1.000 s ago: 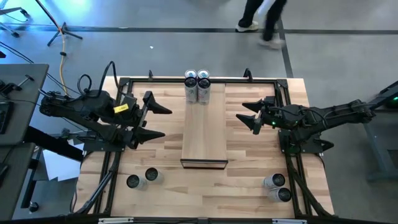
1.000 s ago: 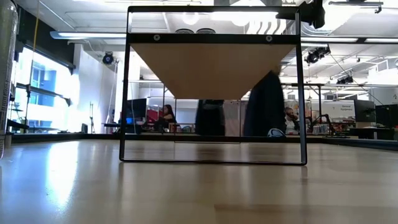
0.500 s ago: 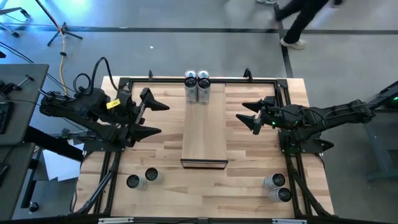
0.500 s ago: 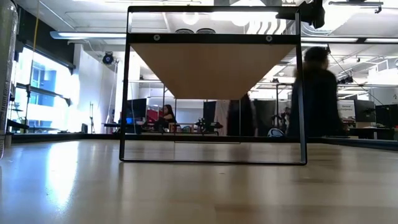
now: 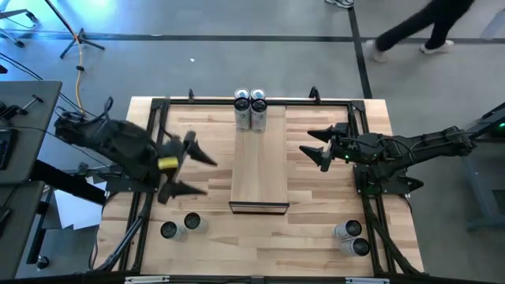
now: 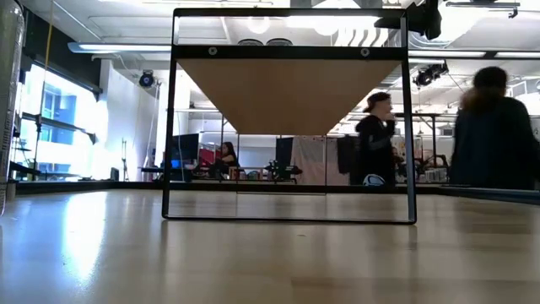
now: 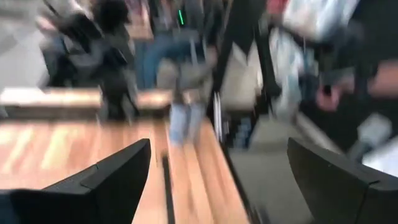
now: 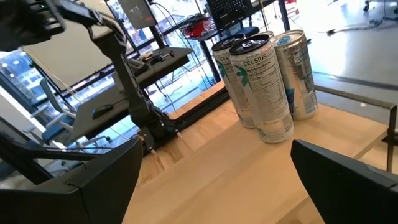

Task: Place canned beverage on shelf
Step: Put the left white yellow soda can on the shelf

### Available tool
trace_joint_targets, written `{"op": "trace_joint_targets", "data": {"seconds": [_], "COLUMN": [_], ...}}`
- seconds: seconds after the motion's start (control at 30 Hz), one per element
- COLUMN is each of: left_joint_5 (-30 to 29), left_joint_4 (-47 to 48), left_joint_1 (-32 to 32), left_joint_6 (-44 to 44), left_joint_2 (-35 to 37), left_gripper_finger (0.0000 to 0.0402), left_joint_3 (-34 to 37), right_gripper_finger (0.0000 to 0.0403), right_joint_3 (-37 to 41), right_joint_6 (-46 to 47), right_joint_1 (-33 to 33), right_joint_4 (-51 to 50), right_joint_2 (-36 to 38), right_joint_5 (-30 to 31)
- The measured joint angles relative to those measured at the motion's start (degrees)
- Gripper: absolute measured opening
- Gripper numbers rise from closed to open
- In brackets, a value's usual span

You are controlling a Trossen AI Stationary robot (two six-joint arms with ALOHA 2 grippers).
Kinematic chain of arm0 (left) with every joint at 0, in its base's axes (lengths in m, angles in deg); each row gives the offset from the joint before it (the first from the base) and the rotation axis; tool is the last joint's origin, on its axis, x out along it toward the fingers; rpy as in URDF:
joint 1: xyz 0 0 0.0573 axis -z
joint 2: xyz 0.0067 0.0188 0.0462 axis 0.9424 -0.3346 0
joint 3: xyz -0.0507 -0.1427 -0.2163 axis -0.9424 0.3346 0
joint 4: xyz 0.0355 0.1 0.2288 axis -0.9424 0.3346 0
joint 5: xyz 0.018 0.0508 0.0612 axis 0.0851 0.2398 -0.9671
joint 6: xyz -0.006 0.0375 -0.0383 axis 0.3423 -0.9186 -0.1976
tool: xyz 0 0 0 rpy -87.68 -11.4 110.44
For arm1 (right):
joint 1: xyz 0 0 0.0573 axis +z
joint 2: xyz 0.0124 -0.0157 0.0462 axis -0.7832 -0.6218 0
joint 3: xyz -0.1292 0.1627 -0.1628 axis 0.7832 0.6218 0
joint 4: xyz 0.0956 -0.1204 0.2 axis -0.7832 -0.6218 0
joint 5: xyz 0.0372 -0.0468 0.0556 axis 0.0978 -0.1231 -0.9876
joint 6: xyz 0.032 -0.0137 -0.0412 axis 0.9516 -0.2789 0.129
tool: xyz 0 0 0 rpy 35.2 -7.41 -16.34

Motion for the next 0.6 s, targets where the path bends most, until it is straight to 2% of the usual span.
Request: {"op": "trace_joint_targets", "data": {"seconds": [0.17,0.33,0.43,0.6], "left_joint_5": [0.0,0.7,1.3,2.1], "left_joint_4": [21.5,37.7,42.7,45.3], "left_joint_1": [4.8,7.4,8.1,8.6], "left_joint_6": [0.0,0.2,5.4,14.6], "left_joint_2": [-8.8,-15.3,-18.1,-21.5], "left_gripper_finger": [0.0351,0.0351,0.0351,0.0351], "left_joint_3": [-10.9,-12.8,-12.8,-12.8], "right_gripper_finger": [0.0397,0.0397,0.0397,0.0397], "right_joint_3": [0.0,0.0,0.0,0.0], "right_joint_6": [-1.0,-1.0,-1.0,-1.0], "right_joint_1": [0.0,0.0,0.0,0.0], "right_joint_4": [0.0,-0.5,-0.9,-1.2], "right_joint_2": [0.0,0.0,0.0,0.0], "right_joint_5": [0.2,0.2,0.2,0.2]}}
